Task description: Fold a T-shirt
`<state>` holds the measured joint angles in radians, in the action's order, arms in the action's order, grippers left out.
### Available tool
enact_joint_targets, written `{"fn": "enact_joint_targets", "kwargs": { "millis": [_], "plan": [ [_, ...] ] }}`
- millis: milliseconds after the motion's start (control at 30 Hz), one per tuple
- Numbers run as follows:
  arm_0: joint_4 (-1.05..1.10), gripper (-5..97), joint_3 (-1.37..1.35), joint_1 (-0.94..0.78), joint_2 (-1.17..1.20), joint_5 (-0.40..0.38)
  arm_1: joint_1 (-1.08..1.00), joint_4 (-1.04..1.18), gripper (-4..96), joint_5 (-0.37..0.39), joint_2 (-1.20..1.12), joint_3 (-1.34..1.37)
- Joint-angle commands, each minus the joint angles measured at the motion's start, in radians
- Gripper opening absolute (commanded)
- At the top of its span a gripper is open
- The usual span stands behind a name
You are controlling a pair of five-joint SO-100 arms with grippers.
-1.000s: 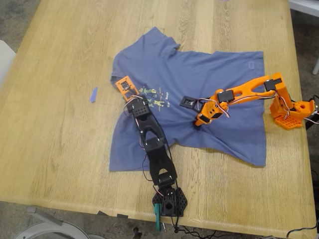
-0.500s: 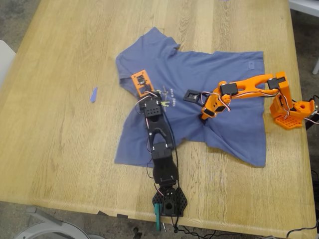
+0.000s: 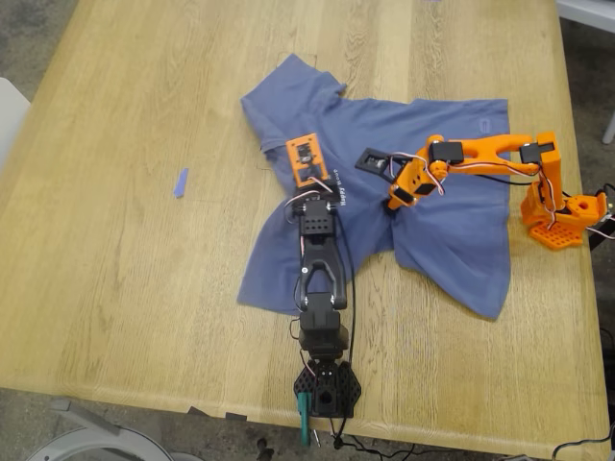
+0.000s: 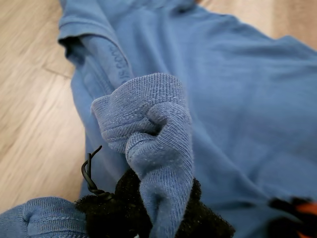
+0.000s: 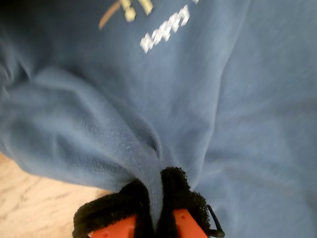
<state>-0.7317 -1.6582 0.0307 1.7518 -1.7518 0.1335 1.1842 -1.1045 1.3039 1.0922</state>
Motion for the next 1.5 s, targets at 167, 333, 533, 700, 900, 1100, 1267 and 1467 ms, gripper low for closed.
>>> {"fn": "enact_joint_targets", "kwargs": {
  "millis": [167, 333, 533, 700, 900, 1100, 1267, 1467],
  "plan": [
    [0.043, 0, 0.018, 0.147, 0.186, -0.003, -0.112, -0.083, -0.1, -0.018, 0.114, -0.031],
    [0.049, 0, 0.021, 0.218, 0.206, 0.000, -0.181, -0.173, -0.1, -0.020, 0.184, 0.091],
    [0.071, 0, 0.057, 0.313, 0.190, 0.000, -0.244, -0.262, -0.1, -0.012, 0.261, 0.241],
    [0.100, 0, 0.137, 0.400, 0.110, 0.002, -0.295, -0.350, -0.1, -0.006, 0.298, 0.344],
    [0.164, 0, 0.244, 0.515, -0.038, 0.000, -0.347, -0.436, -0.1, -0.008, 0.302, 0.387],
    [0.219, 0, 0.305, 0.583, -0.160, -0.003, -0.391, -0.555, -0.1, -0.011, 0.307, 0.446],
    [0.284, 0, 0.333, 0.617, -0.258, -0.006, -0.428, -0.667, -0.1, -0.008, 0.308, 0.509],
    [0.302, 0, 0.422, 0.675, -0.385, -0.008, -0.497, -0.808, -0.1, -0.014, 0.327, 0.601]
  ]
}}
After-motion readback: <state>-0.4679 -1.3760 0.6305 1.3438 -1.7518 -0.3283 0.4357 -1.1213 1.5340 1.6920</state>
